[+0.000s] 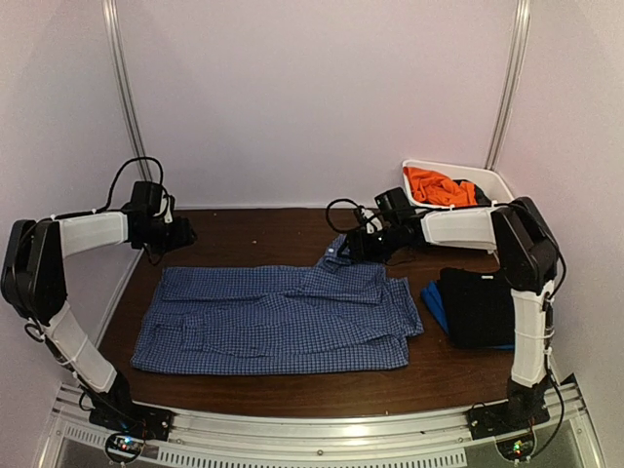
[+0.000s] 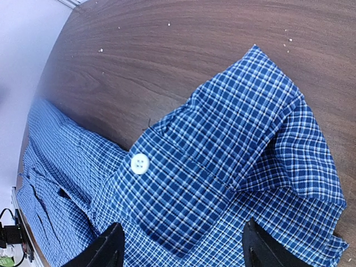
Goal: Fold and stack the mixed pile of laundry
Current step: Adjust the 1/3-folded shirt at the center of the board.
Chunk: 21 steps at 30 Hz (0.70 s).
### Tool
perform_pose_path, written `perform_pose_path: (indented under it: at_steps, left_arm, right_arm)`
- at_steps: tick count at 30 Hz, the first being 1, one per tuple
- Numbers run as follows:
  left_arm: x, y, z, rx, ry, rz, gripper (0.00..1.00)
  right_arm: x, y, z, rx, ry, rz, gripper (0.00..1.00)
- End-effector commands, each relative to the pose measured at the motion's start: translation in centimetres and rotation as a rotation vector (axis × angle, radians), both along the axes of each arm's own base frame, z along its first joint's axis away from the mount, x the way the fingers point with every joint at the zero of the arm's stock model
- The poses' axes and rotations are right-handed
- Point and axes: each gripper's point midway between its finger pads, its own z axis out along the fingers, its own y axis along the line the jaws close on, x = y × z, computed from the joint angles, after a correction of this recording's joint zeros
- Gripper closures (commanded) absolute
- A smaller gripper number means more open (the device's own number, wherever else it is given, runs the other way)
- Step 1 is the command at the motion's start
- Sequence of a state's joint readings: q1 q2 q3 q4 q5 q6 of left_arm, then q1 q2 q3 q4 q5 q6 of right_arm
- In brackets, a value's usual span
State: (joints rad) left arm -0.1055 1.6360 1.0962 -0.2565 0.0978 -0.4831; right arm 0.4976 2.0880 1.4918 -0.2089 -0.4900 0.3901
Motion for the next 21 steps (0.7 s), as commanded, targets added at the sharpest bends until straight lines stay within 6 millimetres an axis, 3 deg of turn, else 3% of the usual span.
perform_pose_path:
  at_steps: [1, 6, 9, 13, 21]
  left_arm:
    - [0.7, -0.1, 2.0, -0.008, -0.055, 0.001, 0.36]
    - [0.7, -0.2, 2.0, -0.008, -0.057, 0.005, 0.36]
    - [0.6, -0.2, 2.0, -0.008, -0.056, 0.005, 0.36]
    - [0.5, -0.5, 2.6, -0.008, -0.071, -0.004, 0.36]
    - [-0.3, -2.8, 6.0, -0.001, -0.165, -0.087, 0.35]
  right_arm:
    - [0.3, 0.2, -0.8, 0.003, 0.036, -0.034, 0.28]
    - [0.2, 2.2, -0.5, 0.111, 0.055, 0.016, 0.41]
    - [0.5, 2.7, -0.3, 0.156, 0.072, 0.023, 0.6]
    - [0.6, 3.0, 1.5, 0.217, 0.062, 0.022, 0.98]
    - [-0.7, 4.0, 11.7, 0.404, -0.09, 0.092, 1.0]
